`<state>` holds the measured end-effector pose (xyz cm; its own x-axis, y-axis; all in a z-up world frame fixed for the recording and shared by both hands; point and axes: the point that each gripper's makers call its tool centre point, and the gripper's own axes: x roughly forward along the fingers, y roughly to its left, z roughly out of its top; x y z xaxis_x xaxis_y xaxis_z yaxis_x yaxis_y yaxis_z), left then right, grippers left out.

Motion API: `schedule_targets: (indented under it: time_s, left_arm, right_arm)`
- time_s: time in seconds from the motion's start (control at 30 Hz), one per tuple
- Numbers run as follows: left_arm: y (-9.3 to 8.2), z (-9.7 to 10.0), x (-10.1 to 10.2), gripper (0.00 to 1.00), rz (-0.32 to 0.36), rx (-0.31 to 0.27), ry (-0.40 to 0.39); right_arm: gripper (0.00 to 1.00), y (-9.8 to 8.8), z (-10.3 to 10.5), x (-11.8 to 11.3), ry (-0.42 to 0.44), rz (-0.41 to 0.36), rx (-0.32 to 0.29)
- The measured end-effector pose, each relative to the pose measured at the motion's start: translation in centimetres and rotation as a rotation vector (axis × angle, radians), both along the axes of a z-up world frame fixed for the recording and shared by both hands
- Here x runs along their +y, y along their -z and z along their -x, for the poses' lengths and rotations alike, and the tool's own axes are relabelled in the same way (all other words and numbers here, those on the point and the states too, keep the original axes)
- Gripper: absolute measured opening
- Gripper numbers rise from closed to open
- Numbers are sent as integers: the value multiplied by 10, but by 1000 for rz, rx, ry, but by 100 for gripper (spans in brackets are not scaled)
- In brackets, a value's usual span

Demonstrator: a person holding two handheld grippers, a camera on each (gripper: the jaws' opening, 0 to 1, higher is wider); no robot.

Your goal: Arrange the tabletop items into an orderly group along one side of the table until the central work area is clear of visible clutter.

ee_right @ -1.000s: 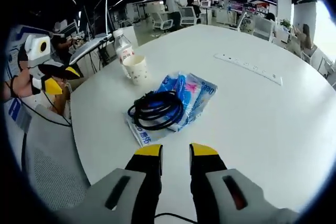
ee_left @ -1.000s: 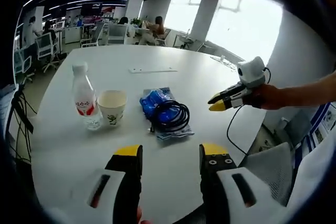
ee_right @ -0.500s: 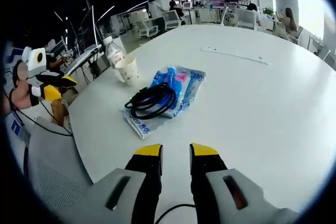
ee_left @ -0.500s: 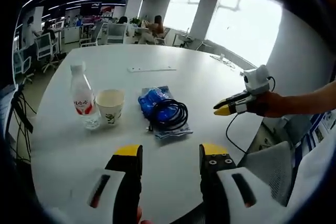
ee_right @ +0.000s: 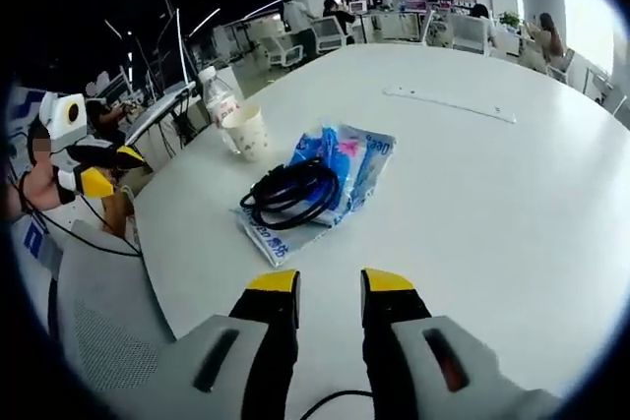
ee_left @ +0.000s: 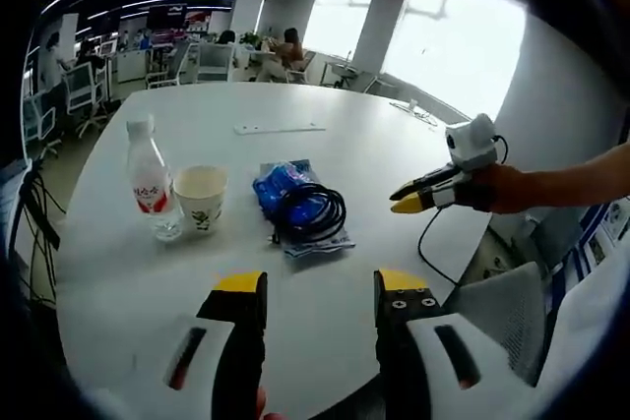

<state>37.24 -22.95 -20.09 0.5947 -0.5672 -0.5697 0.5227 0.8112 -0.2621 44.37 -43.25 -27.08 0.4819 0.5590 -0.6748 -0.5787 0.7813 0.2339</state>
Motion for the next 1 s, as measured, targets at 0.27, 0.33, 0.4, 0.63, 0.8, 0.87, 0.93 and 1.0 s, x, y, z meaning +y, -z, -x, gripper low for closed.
schedule_targets:
  time_s: [0.27,0.33,0.4,0.63,0.8,0.87,0.93,1.0]
  left_arm:
    - [-2,3,2,43,-3,-4,1]
    - [-2,4,2,43,-1,-3,2]
    - [-3,5,3,43,2,-3,-2]
    - [-6,7,11,43,9,-7,-24]
    - [-6,11,20,43,1,-8,-30]
    - [-7,12,24,43,1,-9,-37]
    - [-8,12,27,43,0,-9,-43]
    - [-9,12,29,43,-3,-11,-47]
  right_arm:
    - [25,-3,-22,19,24,-50,27]
    - [26,-3,-26,25,33,-69,41]
    - [26,-4,-32,31,45,-92,50]
    - [23,1,-48,46,66,-128,83]
    - [24,3,-57,53,84,-148,97]
    - [24,2,-59,57,86,-157,103]
    - [24,3,-62,58,84,-152,106]
    - [24,4,-67,58,90,-152,108]
